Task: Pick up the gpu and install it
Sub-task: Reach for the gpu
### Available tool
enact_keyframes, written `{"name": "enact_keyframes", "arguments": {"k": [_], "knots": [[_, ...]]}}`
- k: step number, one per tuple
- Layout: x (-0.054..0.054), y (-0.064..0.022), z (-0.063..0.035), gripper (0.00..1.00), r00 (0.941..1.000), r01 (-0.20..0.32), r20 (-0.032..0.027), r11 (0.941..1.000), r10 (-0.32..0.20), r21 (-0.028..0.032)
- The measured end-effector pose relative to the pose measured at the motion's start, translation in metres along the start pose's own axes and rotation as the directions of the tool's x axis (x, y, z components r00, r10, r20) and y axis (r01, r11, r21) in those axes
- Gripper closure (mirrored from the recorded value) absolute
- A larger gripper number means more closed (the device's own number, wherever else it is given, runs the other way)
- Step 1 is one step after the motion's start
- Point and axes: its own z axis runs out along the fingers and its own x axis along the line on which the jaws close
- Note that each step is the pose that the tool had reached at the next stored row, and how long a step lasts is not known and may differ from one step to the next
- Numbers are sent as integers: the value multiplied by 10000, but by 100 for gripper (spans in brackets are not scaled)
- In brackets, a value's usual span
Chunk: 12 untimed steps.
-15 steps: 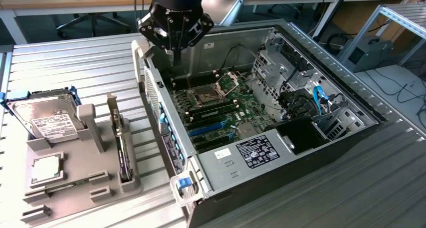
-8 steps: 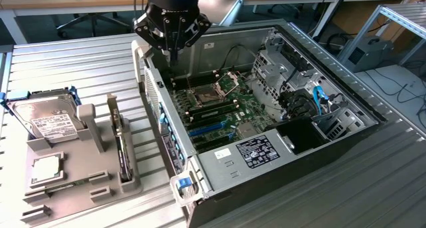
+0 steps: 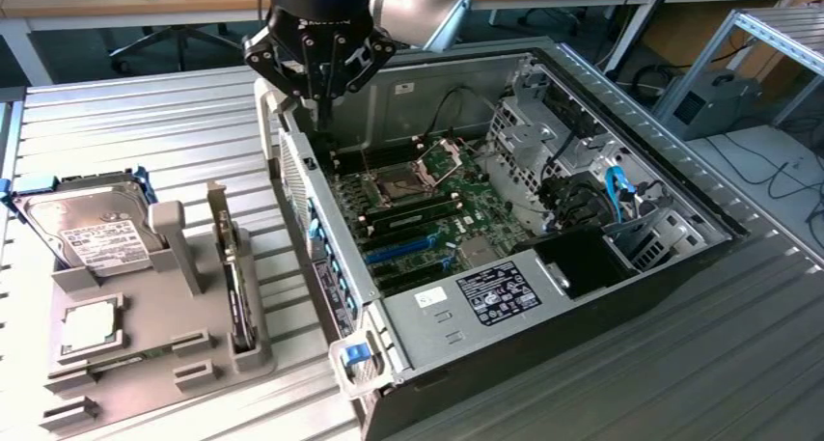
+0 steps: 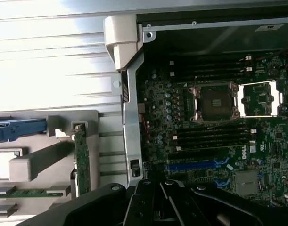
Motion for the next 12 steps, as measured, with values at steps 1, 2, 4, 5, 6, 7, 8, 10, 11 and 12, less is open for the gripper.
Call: {"name": "enact_keyframes", "arguments": {"k": [1,2,4,5,6,7,8,10,11,12], "knots": [[10,-1,0,89,10000,0,0,10000,0,0],[21,-2,-1,89,10000,0,0,10000,0,0],[79,-6,-2,89,10000,-1,0,10000,1,0],[132,-10,-3,89,10000,0,0,10000,0,0],[211,-16,-5,89,10000,0,0,10000,0,0],[253,-19,-6,89,10000,-1,0,10000,1,0],[306,-23,-7,89,10000,0,1,10000,0,0],[317,-24,-8,89,10000,0,0,10000,0,1],[323,-25,-8,89,10000,0,0,10000,0,0],[328,-25,-8,89,10000,0,0,10000,0,0]]}}
